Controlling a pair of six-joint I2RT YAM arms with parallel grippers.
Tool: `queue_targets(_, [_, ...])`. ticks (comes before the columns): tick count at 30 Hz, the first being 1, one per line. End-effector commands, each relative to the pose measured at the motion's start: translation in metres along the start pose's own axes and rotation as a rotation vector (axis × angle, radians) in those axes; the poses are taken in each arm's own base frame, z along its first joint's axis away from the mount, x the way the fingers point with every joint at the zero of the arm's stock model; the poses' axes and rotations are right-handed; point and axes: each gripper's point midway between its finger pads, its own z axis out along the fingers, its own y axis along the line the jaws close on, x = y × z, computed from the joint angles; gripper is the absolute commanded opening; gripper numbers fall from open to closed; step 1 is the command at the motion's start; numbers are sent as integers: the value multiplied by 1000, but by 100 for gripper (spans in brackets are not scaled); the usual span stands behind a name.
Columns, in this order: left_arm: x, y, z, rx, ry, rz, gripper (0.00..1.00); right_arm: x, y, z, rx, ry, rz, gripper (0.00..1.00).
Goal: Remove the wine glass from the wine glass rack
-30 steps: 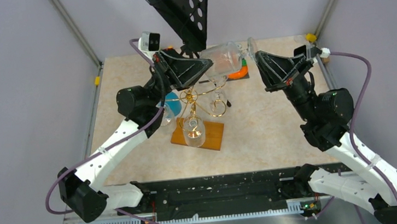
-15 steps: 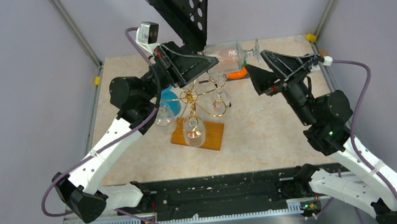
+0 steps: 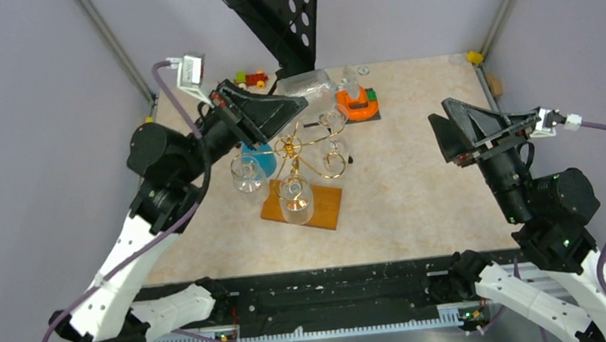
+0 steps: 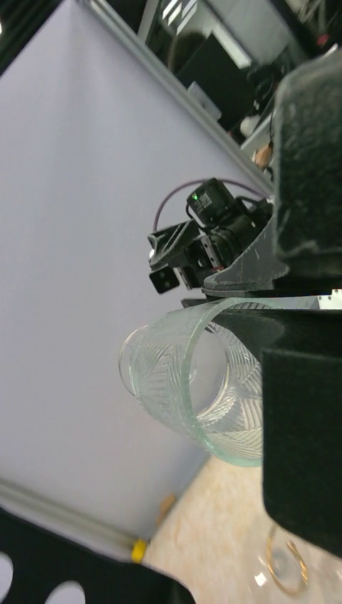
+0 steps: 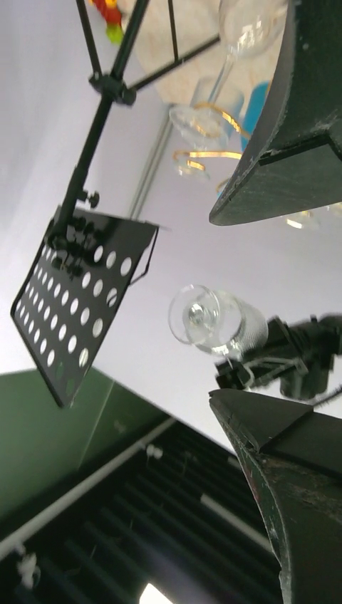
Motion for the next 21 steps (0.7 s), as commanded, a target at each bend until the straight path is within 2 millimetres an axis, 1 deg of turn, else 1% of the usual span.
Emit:
queue_targets(1, [-43, -33, -40, -88, -125, 227, 0, 2, -21, -4, 99, 27, -139, 85])
queue_targets(3, [-49, -34, -55, -143, -146, 262, 0, 9, -25, -3, 113, 66, -158, 84])
queue_targets(5, [-55, -31, -68, -209, -164, 301, 0, 18, -29, -1, 122, 107, -175, 82])
queue_targets(6, [-61, -26, -75, -261, -187, 326, 0, 23, -31, 0, 125, 129, -177, 81])
queue_targets(7, [-62, -23, -82, -298, -184, 348, 0, 27, -33, 2, 127, 145, -178, 80])
queue_targets(8, [-69, -15, -90, -368, -205, 370, 0, 32, -36, 2, 130, 170, -179, 79])
queue_targets(10, [-81, 1, -109, -517, -230, 425, 0, 38, -43, 5, 146, 195, -183, 78])
queue_targets(14, [-102, 52, -156, -904, -255, 557, 0, 46, -55, 6, 174, 221, -186, 76])
queue_targets(17, [-111, 89, -189, -1187, -255, 656, 0, 49, -63, 7, 189, 229, -189, 76])
queue_targets(19, [-112, 112, -201, -1340, -234, 709, 0, 51, -67, 7, 196, 237, -192, 76])
queue_targets(21, [-109, 129, -207, -1426, -203, 730, 0, 54, -72, 7, 208, 249, -197, 76])
